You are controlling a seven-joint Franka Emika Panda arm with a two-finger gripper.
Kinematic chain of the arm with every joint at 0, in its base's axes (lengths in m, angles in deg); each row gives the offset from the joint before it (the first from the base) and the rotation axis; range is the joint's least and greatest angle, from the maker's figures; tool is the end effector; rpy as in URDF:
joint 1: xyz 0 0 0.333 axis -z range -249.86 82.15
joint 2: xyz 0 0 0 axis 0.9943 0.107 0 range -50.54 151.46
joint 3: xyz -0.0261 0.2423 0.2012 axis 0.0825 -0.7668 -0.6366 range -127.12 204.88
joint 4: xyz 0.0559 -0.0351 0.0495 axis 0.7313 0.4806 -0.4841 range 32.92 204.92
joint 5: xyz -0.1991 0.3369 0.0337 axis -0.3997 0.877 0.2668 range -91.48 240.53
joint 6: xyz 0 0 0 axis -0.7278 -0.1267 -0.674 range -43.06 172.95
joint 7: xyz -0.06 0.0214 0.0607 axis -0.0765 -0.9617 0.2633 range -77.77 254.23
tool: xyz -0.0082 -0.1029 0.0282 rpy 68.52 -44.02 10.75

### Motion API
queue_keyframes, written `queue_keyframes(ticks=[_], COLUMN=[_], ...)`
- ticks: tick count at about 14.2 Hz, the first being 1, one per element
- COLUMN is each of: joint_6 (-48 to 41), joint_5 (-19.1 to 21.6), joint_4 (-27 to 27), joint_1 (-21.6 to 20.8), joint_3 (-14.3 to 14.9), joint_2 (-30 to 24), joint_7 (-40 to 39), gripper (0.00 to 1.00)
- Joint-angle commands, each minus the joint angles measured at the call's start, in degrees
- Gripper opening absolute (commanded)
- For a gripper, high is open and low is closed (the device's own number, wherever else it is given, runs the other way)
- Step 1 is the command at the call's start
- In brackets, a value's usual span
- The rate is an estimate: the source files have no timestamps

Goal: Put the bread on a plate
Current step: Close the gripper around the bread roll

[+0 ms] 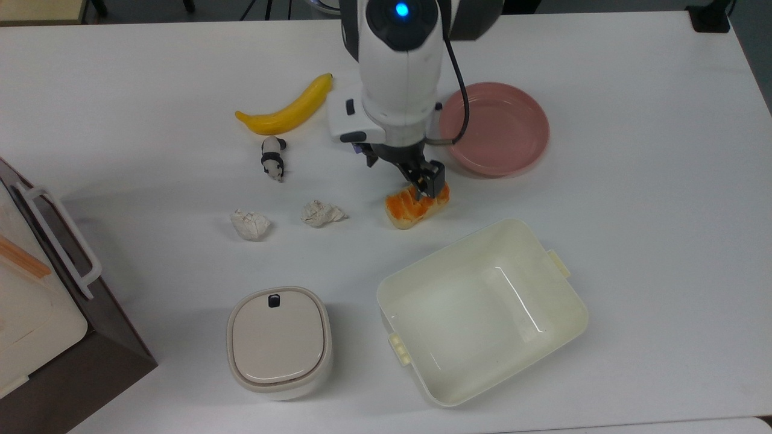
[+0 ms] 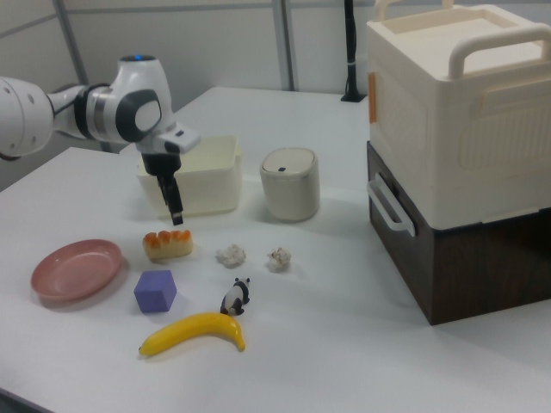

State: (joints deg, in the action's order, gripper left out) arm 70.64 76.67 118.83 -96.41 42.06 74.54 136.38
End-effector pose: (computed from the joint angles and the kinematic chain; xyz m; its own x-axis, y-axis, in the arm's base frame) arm 0.6640 0.1168 0.3985 0.7729 -0.6341 -0.0231 -0.6341 -0.7732 0.0086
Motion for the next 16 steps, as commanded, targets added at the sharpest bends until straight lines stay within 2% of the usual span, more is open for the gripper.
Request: queue_keyframes(ticks=[1, 3, 6, 7, 9, 10, 11, 12, 16], joint_6=[6.5, 11.7, 13.9, 15.5, 15.9, 15.9, 15.9, 15.9, 13.0], joint_5=[1.0, 1.0, 0.7, 0.6, 0.4, 0.3, 0.2, 0.1, 0.1], joint_4=[4.7, 7.4, 7.8, 7.9, 7.8, 7.8, 7.7, 7.7, 7.8], joint_1=[-0.2, -0.3, -1.6, -1.7, -1.5, -1.4, -1.2, -1.2, -1.4], joint_3=[-1.4, -1.8, -2.8, -2.8, -2.8, -2.8, -2.8, -2.8, -2.8], joint_2=[1.1, 1.5, 3.9, 4.0, 4.0, 4.0, 4.0, 4.0, 2.8], joint_7=[9.1, 11.6, 12.1, 12.1, 11.8, 11.5, 11.4, 11.3, 3.6], gripper=[1.00, 1.00, 1.00, 0.96, 0.51, 0.37, 0.28, 0.24, 0.24])
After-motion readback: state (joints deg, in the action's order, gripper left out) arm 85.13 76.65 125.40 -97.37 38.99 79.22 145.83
